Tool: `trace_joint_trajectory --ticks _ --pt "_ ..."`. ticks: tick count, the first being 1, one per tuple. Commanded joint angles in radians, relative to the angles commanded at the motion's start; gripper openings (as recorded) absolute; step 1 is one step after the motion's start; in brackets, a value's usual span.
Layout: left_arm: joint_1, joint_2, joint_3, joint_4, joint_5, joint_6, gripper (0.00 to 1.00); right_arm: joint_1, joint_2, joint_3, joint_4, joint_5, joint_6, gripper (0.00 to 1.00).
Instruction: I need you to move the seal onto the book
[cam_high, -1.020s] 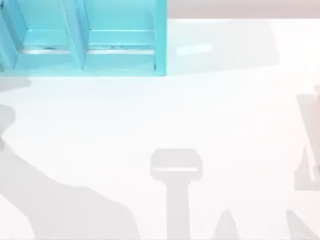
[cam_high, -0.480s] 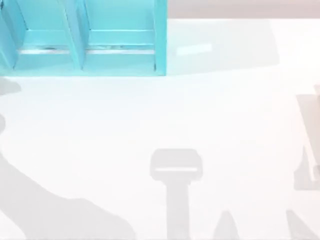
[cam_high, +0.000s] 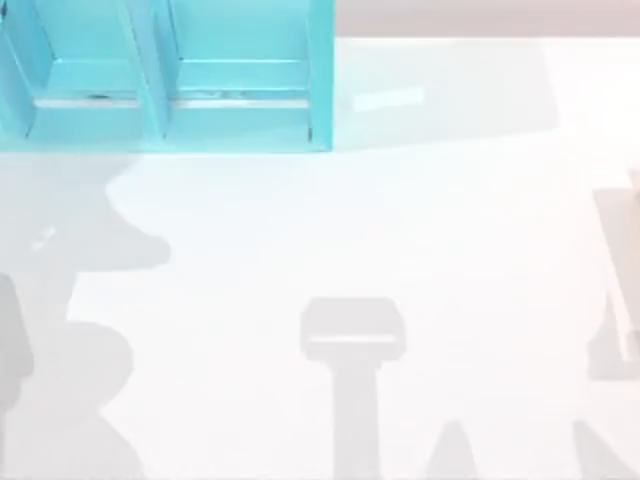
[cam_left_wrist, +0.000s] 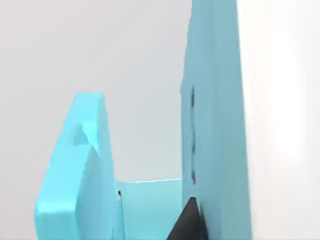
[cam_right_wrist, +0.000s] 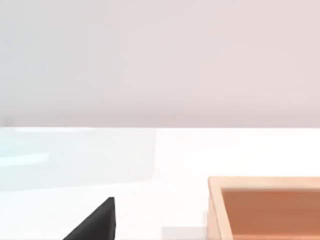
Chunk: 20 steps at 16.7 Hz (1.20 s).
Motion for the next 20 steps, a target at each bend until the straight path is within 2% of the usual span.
trace_joint_trajectory --ticks 3,6,8,13,16,20 --pt "0.045 -0.222 -0.092 -0.118 0.055 0.009 0.0 0.0 0.0 0.0 0.0 0.0 0.0 1.0" --pt "0.119 -0.351 -0.18 -0.219 0.097 0.018 0.0 0.0 0.0 0.0 0.0 0.0 0.0 1.0" --pt "0.151 -0.383 -0.209 -0.251 0.106 0.019 0.0 0.0 0.0 0.0 0.0 0.0 0.0 1.0" --pt "0.149 -0.379 -0.212 -0.252 0.104 0.021 0.0 0.0 0.0 0.0 0.0 0.0 0.0 1.0" --pt "0.114 -0.363 -0.233 -0.269 0.051 -0.038 0.0 0.0 0.0 0.0 0.0 0.0 0.0 1.0" --pt "-0.019 -0.304 -0.296 -0.327 -0.131 -0.244 0.0 0.0 0.0 0.0 0.0 0.0 0.0 1.0"
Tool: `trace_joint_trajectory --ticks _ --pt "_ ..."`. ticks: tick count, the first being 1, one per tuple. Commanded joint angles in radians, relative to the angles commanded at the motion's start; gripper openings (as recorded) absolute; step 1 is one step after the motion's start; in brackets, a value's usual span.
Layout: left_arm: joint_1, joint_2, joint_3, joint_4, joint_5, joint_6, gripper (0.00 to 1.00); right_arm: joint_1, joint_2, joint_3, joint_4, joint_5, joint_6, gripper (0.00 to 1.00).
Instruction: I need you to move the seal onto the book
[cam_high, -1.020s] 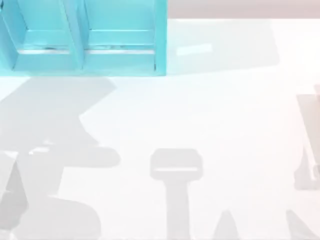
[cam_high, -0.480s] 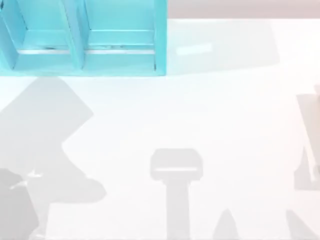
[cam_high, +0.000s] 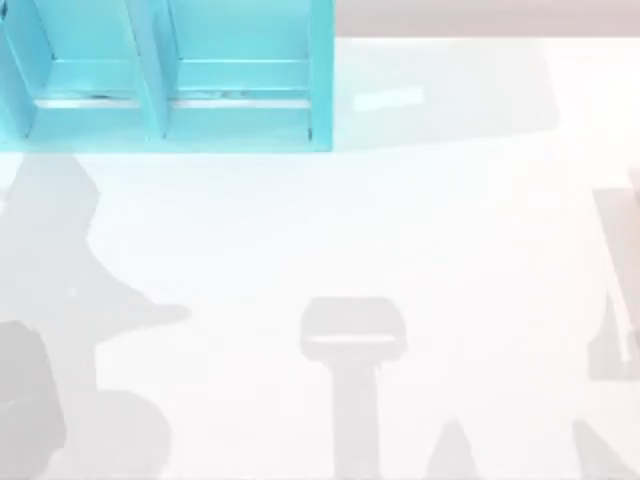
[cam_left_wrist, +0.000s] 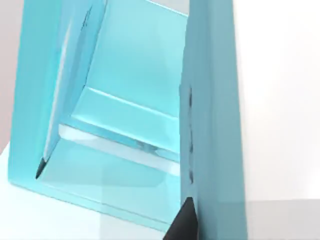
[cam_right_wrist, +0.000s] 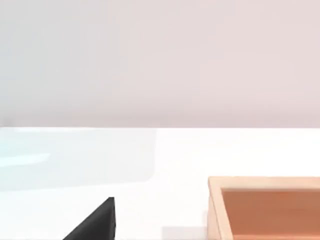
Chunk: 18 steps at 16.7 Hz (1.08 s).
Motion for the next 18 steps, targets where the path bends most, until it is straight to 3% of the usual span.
trace_joint_trajectory --ticks 6,14,18 --pt "-0.367 0.137 -0.069 -0.099 -0.428 -0.5 0.0 0.0 0.0 0.0 0.0 0.0 0.0 1.0" --pt "-1.037 0.316 0.022 -0.148 -1.084 -1.305 0.0 0.0 0.0 0.0 0.0 0.0 0.0 1.0" --pt "-1.35 0.386 0.11 -0.144 -1.373 -1.673 0.0 0.0 0.0 0.0 0.0 0.0 0.0 1.0"
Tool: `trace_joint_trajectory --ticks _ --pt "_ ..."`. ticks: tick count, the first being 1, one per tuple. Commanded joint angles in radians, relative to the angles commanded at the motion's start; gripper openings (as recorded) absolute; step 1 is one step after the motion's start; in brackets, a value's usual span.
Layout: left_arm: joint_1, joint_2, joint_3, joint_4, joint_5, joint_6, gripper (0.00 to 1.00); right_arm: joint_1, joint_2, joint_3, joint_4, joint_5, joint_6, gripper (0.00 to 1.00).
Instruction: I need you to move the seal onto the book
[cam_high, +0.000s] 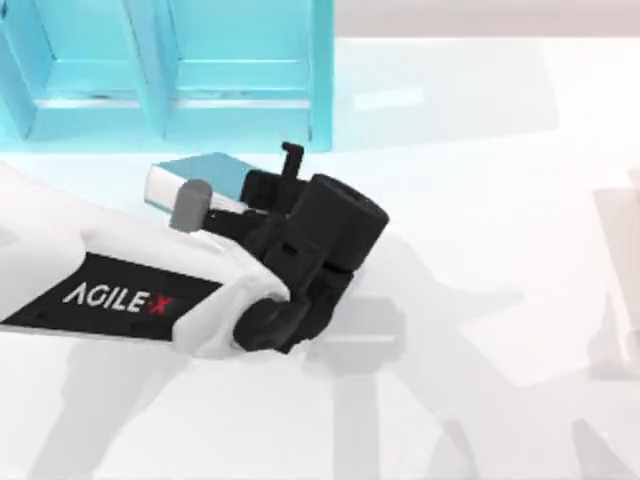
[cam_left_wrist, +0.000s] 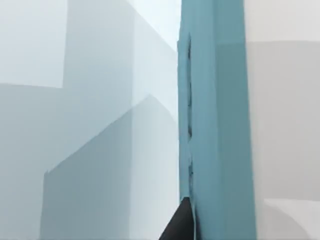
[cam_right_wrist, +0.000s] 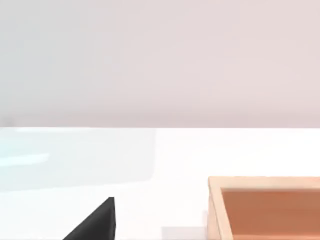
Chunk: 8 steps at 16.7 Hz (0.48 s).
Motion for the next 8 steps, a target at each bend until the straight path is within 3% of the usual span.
trace_joint_trajectory --ticks 4,8 --pt "-0.234 0.051 0.083 0.014 -0.215 -0.272 0.0 0.0 0.0 0.0 0.0 0.0 0.0 1.0" --pt "-0.346 0.074 0.129 0.025 -0.317 -0.397 0.0 0.0 0.0 0.0 0.0 0.0 0.0 1.0"
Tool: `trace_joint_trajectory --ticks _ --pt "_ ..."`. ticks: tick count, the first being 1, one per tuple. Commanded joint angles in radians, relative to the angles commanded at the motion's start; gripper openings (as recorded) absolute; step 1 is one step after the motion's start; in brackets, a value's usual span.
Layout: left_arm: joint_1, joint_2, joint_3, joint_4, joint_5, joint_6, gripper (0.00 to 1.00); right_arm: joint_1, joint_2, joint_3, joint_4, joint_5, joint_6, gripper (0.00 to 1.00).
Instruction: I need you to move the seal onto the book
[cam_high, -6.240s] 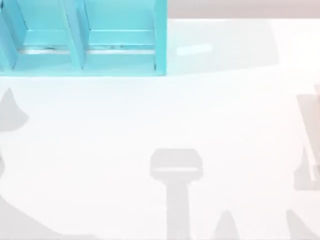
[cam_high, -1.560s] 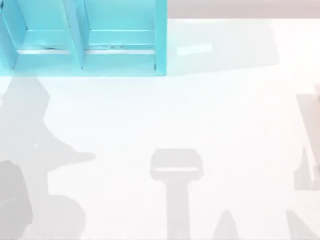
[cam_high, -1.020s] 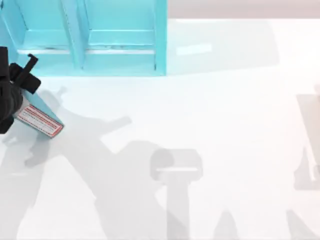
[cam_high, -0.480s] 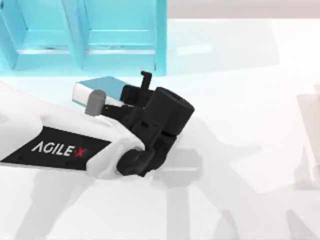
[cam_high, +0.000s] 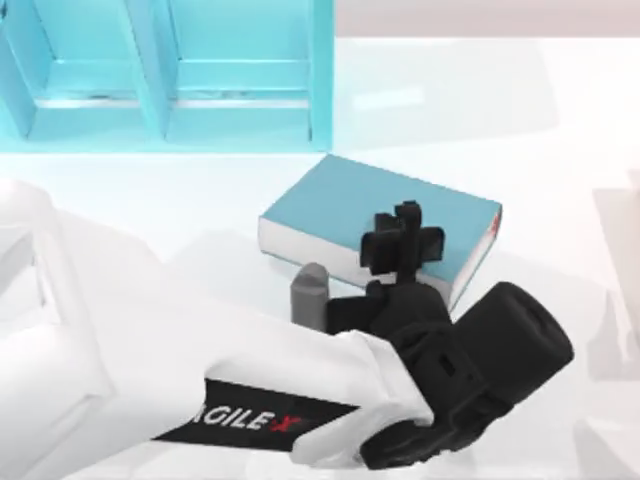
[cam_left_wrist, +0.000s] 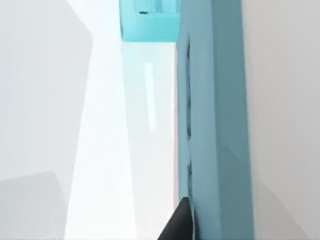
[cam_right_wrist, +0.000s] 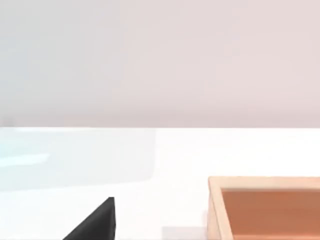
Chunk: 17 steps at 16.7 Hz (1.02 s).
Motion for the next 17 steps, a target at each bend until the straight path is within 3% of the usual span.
trace_joint_trajectory --ticks 17 --pt "-0.012 0.021 -0.013 0.008 -0.01 -0.027 0.0 0.0 0.0 0.0 0.0 0.0 0.0 1.0"
